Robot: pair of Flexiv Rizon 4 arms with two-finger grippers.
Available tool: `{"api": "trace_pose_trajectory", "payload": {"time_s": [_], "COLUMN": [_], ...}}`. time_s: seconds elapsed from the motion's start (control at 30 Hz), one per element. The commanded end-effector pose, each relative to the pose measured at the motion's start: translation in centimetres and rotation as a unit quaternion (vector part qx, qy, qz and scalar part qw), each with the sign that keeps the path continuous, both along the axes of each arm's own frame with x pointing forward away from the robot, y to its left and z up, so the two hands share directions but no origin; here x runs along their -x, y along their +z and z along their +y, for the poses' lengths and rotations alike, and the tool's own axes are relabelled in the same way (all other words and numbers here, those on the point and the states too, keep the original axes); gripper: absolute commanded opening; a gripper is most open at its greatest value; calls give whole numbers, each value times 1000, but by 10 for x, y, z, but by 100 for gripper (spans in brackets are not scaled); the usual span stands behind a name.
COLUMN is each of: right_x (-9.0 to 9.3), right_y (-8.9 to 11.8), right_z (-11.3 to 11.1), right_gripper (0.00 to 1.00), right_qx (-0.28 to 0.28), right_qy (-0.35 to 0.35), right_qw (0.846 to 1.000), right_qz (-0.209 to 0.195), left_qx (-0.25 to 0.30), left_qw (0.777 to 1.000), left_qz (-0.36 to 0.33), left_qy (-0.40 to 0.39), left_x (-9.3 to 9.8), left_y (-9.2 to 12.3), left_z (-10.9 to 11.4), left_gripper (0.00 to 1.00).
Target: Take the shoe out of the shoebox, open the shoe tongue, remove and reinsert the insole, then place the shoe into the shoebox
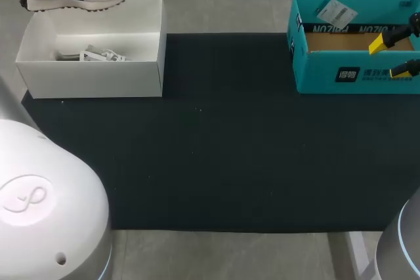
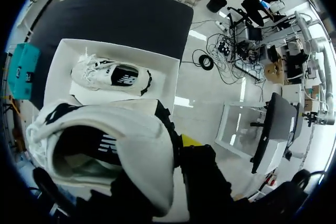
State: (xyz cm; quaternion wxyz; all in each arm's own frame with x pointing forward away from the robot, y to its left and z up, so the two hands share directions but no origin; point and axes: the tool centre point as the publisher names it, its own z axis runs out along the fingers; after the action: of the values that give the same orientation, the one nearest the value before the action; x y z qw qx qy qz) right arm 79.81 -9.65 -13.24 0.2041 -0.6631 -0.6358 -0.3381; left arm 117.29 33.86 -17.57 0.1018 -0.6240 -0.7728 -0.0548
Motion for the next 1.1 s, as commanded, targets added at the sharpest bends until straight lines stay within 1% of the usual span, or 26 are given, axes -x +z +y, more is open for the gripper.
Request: {"api": "trace_pose_trajectory", "payload": {"time_s": [0.03,0.13,0.2,0.23,0.27,0.5,0.6,0.67,1.07,1.1], "right_x": [0,0,0,0,0,0,0,0,0,0], "right_y": [0,0,0,0,0,0,0,0,0,0], "right_z": [0,0,0,0,0,0,0,0,0,0], "right_gripper": [100,100,100,100,100,100,100,100,100,100], "right_qx": [1,1,1,1,1,1,1,1,1,1], "right_qy": [-1,-1,-1,-1,-1,-1,-1,-1,-1,-1], "right_qw": [1000,1000,1000,1000,1000,1000,1000,1000,1000,1000], "right_qz": [1,1,1,1,1,1,1,1,1,1], "left_qx": [-19,-10,-3,-7,2,-8,3,-2,-2,11], "left_qw": [972,974,979,979,983,986,988,986,986,988], "left_qz": [53,43,24,23,1,-55,-70,-62,-62,-71], "left_qy": [-229,-223,-203,-202,-184,-154,-141,-157,-157,-135], "left_x": [-7,-7,-10,-12,-14,-25,-30,-33,-33,-36], "left_y": [4,3,0,-2,-3,-13,-15,-14,-14,-18], "left_z": [2,1,0,-2,-3,-10,-10,-13,-13,-16], "left_gripper": [0,0,0,0,0,0,0,0,0,0]}}
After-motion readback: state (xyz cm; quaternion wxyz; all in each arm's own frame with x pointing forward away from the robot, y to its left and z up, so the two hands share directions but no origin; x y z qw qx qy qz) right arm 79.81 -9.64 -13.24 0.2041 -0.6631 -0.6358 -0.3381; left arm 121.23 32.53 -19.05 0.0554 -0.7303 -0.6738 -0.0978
